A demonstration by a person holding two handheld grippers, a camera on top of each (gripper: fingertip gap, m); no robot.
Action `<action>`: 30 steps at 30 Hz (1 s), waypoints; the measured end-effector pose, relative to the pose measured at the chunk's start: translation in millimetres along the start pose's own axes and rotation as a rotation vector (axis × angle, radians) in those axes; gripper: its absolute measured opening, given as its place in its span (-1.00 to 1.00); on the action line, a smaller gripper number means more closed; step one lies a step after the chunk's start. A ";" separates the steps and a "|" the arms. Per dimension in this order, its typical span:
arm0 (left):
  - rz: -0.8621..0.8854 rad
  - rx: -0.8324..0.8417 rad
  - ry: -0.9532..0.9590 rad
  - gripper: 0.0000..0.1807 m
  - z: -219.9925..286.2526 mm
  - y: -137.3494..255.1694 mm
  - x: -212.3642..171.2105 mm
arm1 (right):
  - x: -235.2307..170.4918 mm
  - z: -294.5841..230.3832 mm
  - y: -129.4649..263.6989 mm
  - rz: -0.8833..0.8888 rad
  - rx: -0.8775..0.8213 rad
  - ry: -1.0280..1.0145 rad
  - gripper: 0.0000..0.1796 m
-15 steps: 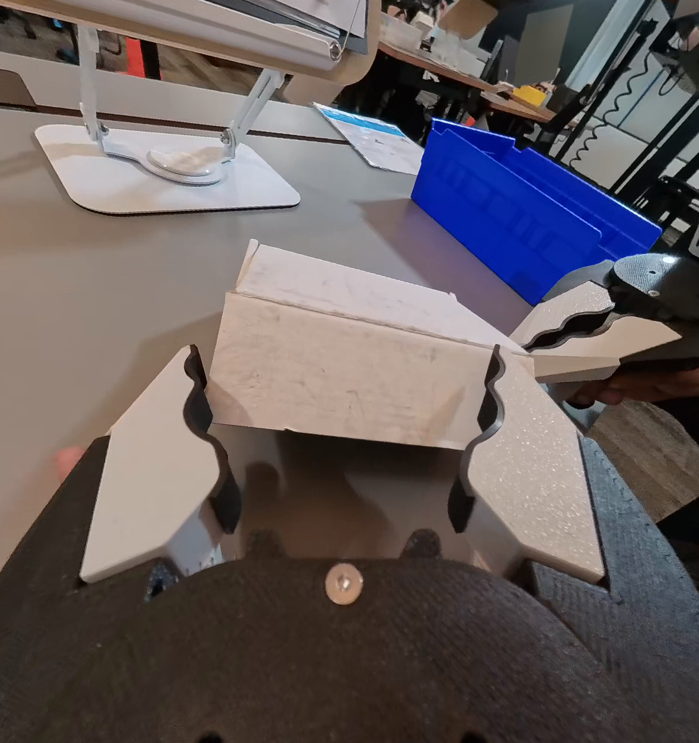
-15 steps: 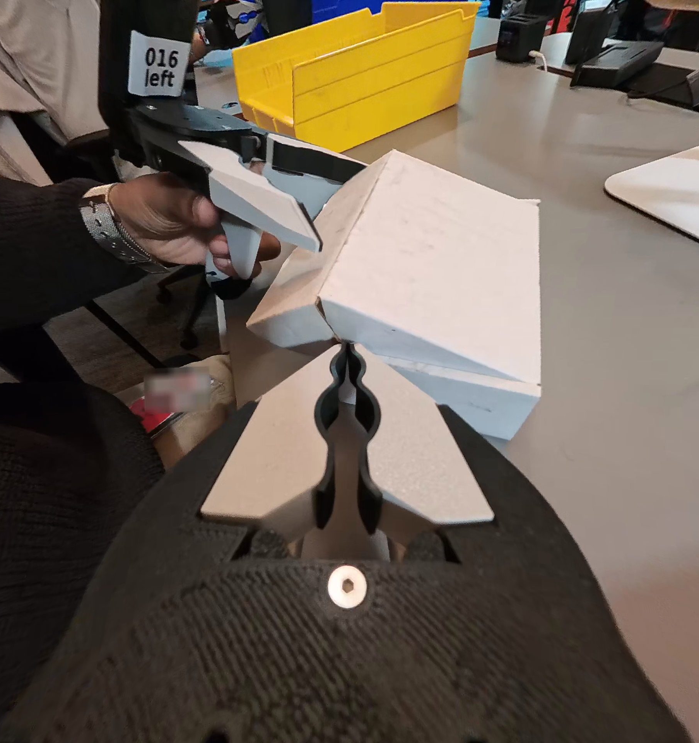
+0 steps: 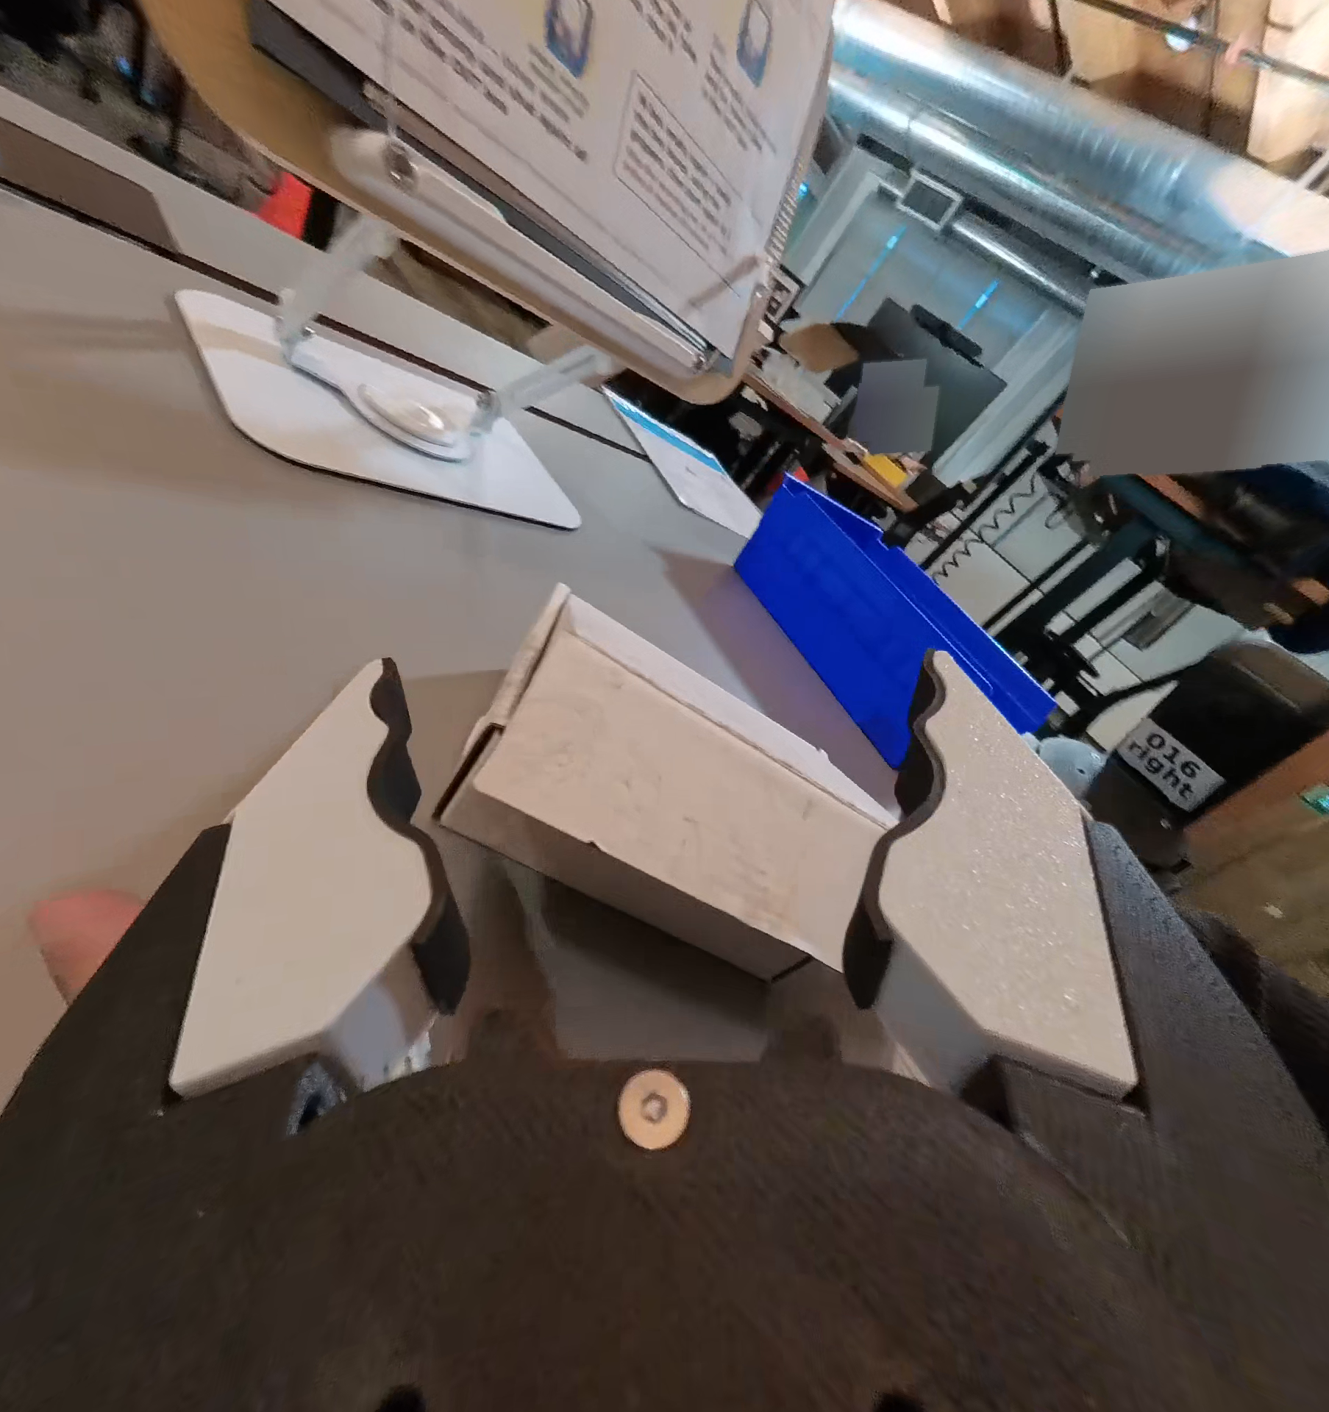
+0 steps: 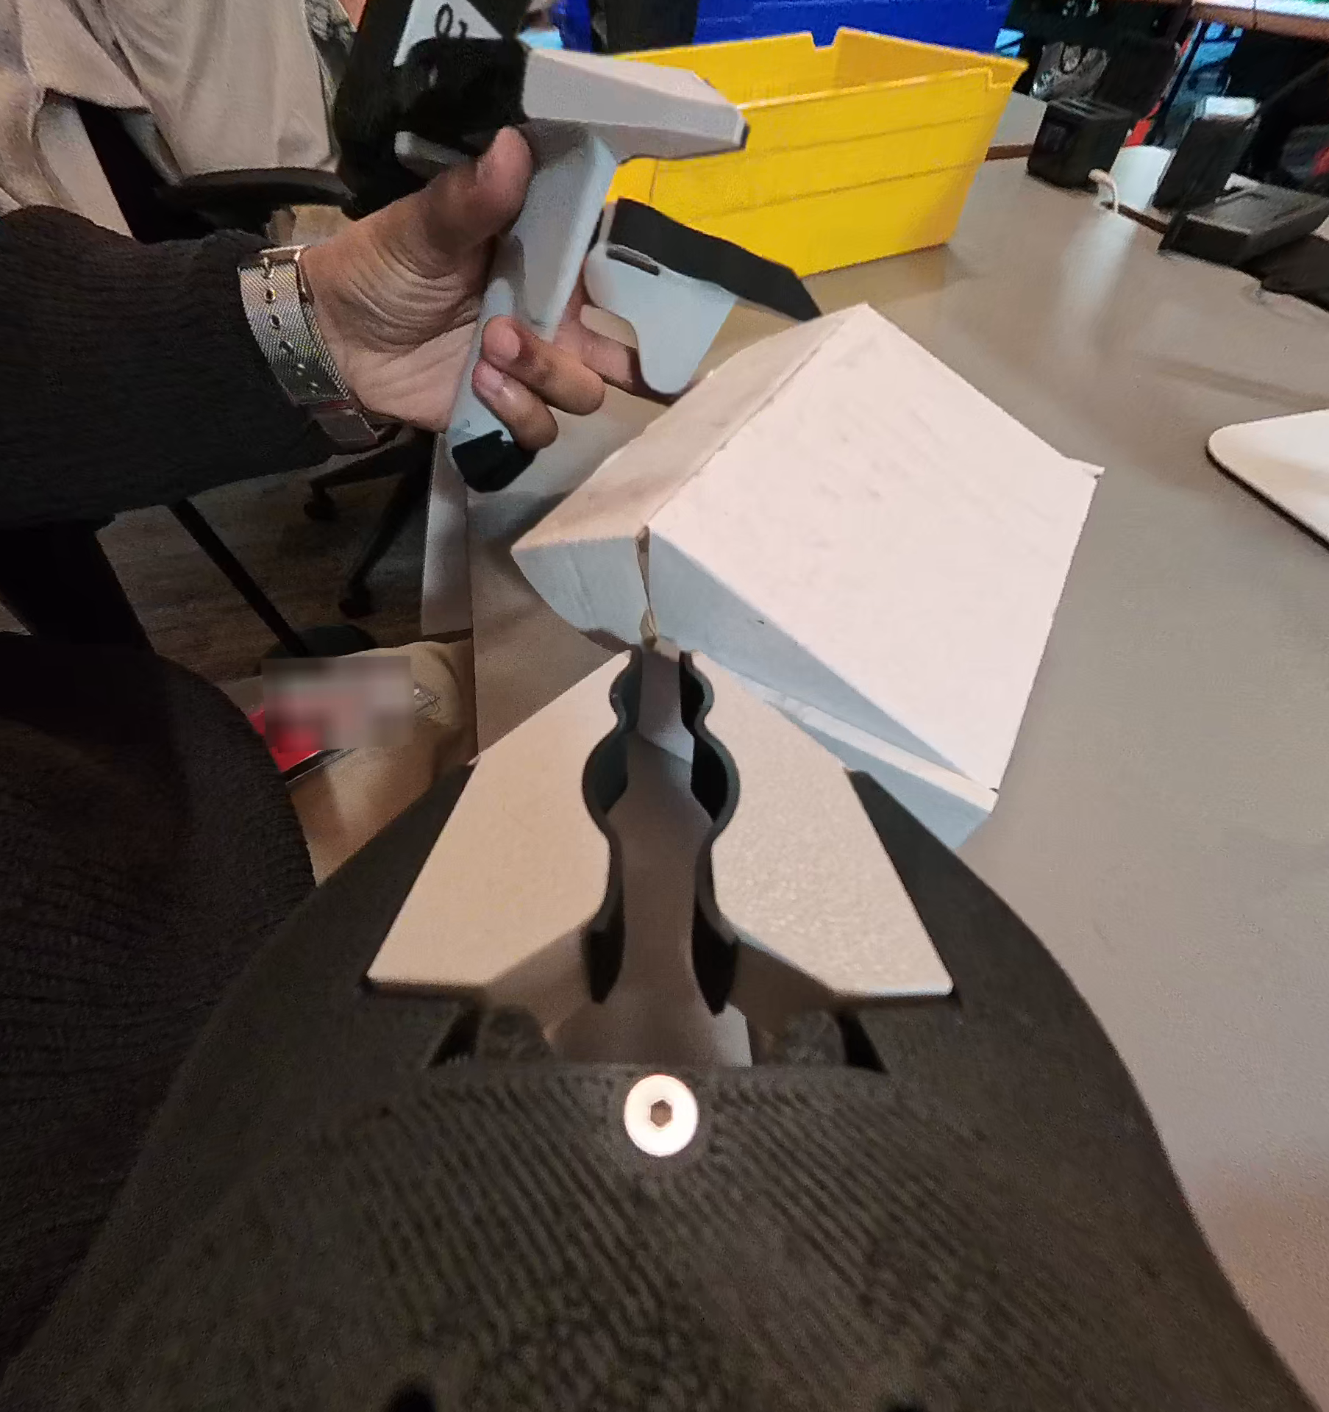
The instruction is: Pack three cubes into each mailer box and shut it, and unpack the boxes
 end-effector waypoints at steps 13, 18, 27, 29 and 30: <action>-0.237 -0.023 0.005 0.21 31.8 33.6 -49.5 | 8.9 -6.6 2.2 0.048 -0.069 0.138 -0.99; -0.472 -0.091 -0.152 -0.03 53.4 26.6 -85.8 | 10.8 -9.0 -4.6 0.049 -0.076 0.137 -1.00; -0.390 -0.028 -0.320 -0.63 55.7 8.8 -91.7 | 20.5 -13.1 -15.3 0.104 -0.119 0.093 -0.99; -0.351 -0.038 -0.317 -0.71 55.7 9.3 -86.1 | 22.0 -13.2 -15.3 0.115 -0.117 0.081 -0.98; -0.336 -0.052 -0.305 -0.80 56.0 10.4 -83.0 | 21.6 -13.1 -15.6 0.110 -0.114 0.077 -0.95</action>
Point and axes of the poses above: each gripper's, where its closed fingertips meet, y back along the fingers, x out of its top, z = x × y across the jaws, the point moved 3 cm from there along y, back along the fingers, and after that the axes turned 10 degrees about -z, right-handed, at the moved point
